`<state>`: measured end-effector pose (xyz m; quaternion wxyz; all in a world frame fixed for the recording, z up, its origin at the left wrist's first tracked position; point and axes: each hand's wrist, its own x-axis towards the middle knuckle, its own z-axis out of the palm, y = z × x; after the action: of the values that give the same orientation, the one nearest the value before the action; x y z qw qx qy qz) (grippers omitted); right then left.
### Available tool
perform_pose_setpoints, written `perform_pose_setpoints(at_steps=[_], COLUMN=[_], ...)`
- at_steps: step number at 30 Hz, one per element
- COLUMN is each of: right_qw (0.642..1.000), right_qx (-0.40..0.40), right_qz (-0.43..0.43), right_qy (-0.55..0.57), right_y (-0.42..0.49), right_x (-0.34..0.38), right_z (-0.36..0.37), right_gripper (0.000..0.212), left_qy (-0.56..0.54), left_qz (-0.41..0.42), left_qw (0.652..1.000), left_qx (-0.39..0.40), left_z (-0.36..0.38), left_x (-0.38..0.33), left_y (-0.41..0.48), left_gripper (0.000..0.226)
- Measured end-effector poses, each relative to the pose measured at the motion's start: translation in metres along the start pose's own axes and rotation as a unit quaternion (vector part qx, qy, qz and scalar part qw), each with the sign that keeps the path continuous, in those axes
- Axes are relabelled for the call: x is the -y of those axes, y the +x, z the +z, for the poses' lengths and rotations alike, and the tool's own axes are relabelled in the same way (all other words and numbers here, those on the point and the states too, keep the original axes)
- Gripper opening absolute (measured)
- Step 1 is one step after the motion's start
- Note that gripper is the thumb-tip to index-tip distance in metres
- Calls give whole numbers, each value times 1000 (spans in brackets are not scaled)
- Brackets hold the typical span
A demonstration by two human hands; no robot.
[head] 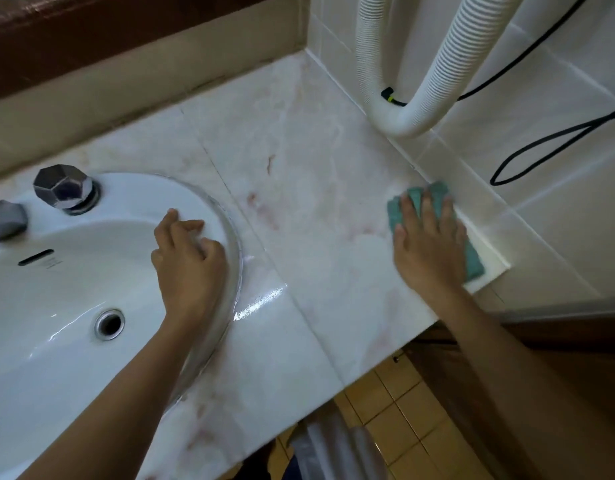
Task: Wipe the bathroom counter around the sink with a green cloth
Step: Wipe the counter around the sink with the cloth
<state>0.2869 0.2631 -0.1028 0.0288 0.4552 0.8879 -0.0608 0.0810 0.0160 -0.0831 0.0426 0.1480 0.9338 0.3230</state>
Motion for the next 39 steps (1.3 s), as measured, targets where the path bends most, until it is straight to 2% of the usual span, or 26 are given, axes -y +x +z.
perform_pose_setpoints(at_steps=[1,3,7,10,12,14,16,19,21,24,28,31,33,35,37,39], right_qw=[1000,999,985,948,929,941,970,993,995,988,985,957,943,959,987,997], right_qx=[-7,-13,-5,52,56,43,35,24,22,-12,-5,26,42,39,40,47], right_qz=[16,-5,-144,-309,-365,-336,-241,-112,-84,-139,-152,-285,-330,-279,-157,-51], right_qy=[9,39,97,54,29,0,-3,31,46,63,85,42,25,6,-1,23], right_y=[7,-1,-98,-168,-160,-118,-68,-23,-20,-68,-205,-280,-269,-231,-187,-166], right_x=[25,83,163,129,83,48,40,79,116,157,187,178,149,116,105,126], right_z=[3,12,22,19,15,13,11,14,18,24,39,44,38,34,27,23], right_gripper=[56,56,59,60,60,59,57,57,56,54,58,59,58,58,60,59], left_qy=[1,3,-5,-31,-29,-12,12,54,78,116,176,213,221,234,241,243], left_qz=[1,1,10,8,10,-1,-14,-23,-42,-54,-47,-17,2,38,65,66], left_qw=[1000,1000,1000,999,998,999,999,997,994,990,983,977,975,971,968,968], left_qx=[0,1,2,-42,-46,-30,-36,-52,-57,-52,-18,6,13,26,29,24], left_z=[0,-1,-3,-13,-23,-36,-51,-78,-96,-123,-143,-142,-144,-145,-147,-146], left_x=[-1,0,2,5,11,27,53,90,107,137,180,187,191,197,202,202], left_y=[0,0,0,-11,-28,-51,-72,-94,-106,-119,-131,-134,-131,-132,-132,-132], left_gripper=[32,33,35,28,25,23,21,19,26,34,36,44,44,45,48,49])
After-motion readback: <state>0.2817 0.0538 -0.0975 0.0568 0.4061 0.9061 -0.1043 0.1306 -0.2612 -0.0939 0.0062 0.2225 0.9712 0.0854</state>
